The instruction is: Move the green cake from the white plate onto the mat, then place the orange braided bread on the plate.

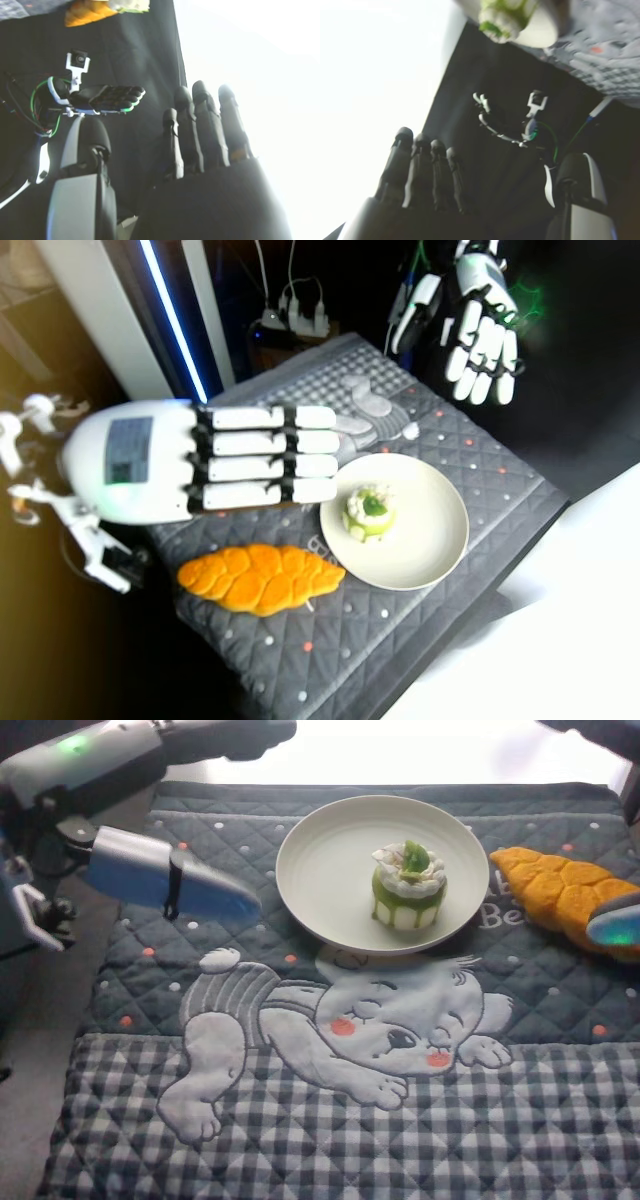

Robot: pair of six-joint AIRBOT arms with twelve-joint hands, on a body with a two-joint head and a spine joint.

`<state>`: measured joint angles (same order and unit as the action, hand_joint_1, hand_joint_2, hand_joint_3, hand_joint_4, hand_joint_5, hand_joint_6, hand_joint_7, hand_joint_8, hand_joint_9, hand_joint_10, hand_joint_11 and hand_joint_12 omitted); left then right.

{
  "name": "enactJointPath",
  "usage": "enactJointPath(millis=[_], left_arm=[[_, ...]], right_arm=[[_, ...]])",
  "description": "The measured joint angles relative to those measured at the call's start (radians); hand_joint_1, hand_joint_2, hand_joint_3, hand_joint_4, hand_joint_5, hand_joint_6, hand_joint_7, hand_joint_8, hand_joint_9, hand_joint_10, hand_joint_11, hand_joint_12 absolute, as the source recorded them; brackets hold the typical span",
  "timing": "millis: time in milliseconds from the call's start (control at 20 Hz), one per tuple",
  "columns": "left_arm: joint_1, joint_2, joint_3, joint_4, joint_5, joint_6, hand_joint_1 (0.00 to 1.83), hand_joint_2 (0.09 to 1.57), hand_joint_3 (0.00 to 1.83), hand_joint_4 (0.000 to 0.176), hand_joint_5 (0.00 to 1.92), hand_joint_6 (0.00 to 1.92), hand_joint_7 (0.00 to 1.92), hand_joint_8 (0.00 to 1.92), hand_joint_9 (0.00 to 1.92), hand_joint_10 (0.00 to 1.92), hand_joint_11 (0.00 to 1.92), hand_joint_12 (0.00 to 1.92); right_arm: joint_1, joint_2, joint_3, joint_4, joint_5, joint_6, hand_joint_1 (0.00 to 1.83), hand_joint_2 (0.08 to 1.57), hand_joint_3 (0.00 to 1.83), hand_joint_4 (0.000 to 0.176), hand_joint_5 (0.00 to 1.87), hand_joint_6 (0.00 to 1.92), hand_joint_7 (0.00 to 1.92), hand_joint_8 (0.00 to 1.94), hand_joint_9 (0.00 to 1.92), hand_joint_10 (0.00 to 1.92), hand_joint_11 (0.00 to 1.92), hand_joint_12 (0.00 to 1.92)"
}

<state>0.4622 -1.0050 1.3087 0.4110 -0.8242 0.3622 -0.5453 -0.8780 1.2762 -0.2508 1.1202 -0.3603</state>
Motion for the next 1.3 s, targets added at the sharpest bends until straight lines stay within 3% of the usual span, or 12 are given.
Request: enactJointPath(millis=[350,400,500,650,950,1000,1050,1100,1150,1200,1250,1300], left_arm=[[-0.132,-0.102,0.118,0.173,0.113,-0.142,0.69,0.75,0.00,0.032,0.31,0.00,0.42,0.01,0.46,0.01,0.00,1.02],[-0.158,-0.122,0.140,0.218,0.134,-0.182,0.71,0.76,0.01,0.025,0.31,0.00,0.43,0.01,0.45,0.01,0.00,0.91],[-0.203,-0.167,0.175,0.328,0.182,-0.253,0.74,0.74,0.00,0.026,0.31,0.00,0.41,0.00,0.43,0.00,0.12,0.63],[-0.256,-0.235,0.241,0.475,0.269,-0.320,0.73,0.70,0.00,0.095,0.28,0.00,0.43,0.00,0.50,0.00,0.13,0.87],[-0.280,-0.383,0.362,0.626,0.435,-0.388,0.63,0.62,0.00,0.090,0.36,0.00,0.48,0.00,0.49,0.00,0.11,0.82],[-0.280,-0.413,0.380,0.644,0.440,-0.408,0.62,0.62,0.00,0.096,0.37,0.00,0.48,0.00,0.50,0.00,0.14,0.82],[-0.280,-0.435,0.397,0.666,0.437,-0.440,0.59,0.61,0.00,0.117,0.36,0.00,0.48,0.00,0.48,0.00,0.12,0.81],[-0.281,-0.464,0.421,0.701,0.436,-0.473,0.58,0.63,0.00,0.143,0.33,0.00,0.49,0.00,0.48,0.00,0.08,0.85],[-0.281,-0.477,0.431,0.719,0.438,-0.483,0.60,0.65,0.00,0.136,0.33,0.00,0.51,0.00,0.51,0.00,0.07,0.90],[-0.281,-0.491,0.440,0.739,0.442,-0.484,0.62,0.65,0.00,0.134,0.32,0.00,0.50,0.00,0.51,0.00,0.09,0.92],[-0.281,-0.497,0.440,0.754,0.445,-0.486,0.60,0.64,0.00,0.144,0.32,0.00,0.51,0.00,0.53,0.00,0.11,0.98],[-0.281,-0.502,0.440,0.775,0.453,-0.486,0.61,0.64,0.00,0.130,0.34,0.00,0.55,0.00,0.57,0.01,0.12,1.04]], right_arm=[[0.000,-0.010,0.002,-0.021,-0.002,0.000,0.50,0.86,0.00,0.046,0.02,0.00,0.08,0.00,0.12,0.00,0.00,0.95],[0.000,-0.015,0.002,-0.021,-0.001,0.000,0.49,0.86,0.00,0.056,0.00,0.00,0.08,0.00,0.12,0.00,0.00,1.00],[0.000,-0.018,0.002,-0.031,-0.003,0.000,0.47,0.84,0.00,0.164,0.00,0.00,0.10,0.00,0.12,0.00,0.00,1.15],[0.000,-0.025,0.002,-0.023,-0.003,0.000,0.45,0.86,0.01,0.176,0.00,0.00,0.08,0.00,0.09,0.00,0.00,1.12],[0.000,-0.044,-0.003,-0.035,0.038,0.000,0.34,0.89,0.00,0.176,0.00,0.00,0.08,0.00,0.09,0.01,0.00,1.15],[0.000,-0.047,-0.005,-0.043,0.047,0.000,0.29,0.90,0.01,0.174,0.00,0.00,0.08,0.00,0.10,0.01,0.00,1.14],[0.000,-0.047,-0.007,-0.048,0.050,0.000,0.30,0.86,0.00,0.059,0.00,0.00,0.10,0.00,0.11,0.01,0.00,1.02],[0.000,-0.047,-0.006,-0.049,0.050,0.000,0.28,0.86,0.00,0.018,0.00,0.00,0.10,0.00,0.10,0.00,0.00,1.00],[0.000,-0.048,-0.006,-0.046,0.050,0.000,0.25,0.87,0.00,0.020,0.00,0.00,0.09,0.00,0.09,0.00,0.00,0.97],[0.000,-0.048,-0.005,-0.041,0.050,0.000,0.23,0.89,0.00,0.067,0.00,0.00,0.09,0.00,0.08,0.00,0.00,0.93],[0.000,-0.049,-0.005,-0.038,0.050,-0.001,0.21,0.90,0.00,0.018,0.03,0.00,0.10,0.00,0.09,0.00,0.00,1.01],[0.000,-0.052,-0.005,-0.035,0.053,-0.001,0.22,0.94,0.00,0.023,0.04,0.00,0.12,0.00,0.11,0.01,0.00,1.12]])
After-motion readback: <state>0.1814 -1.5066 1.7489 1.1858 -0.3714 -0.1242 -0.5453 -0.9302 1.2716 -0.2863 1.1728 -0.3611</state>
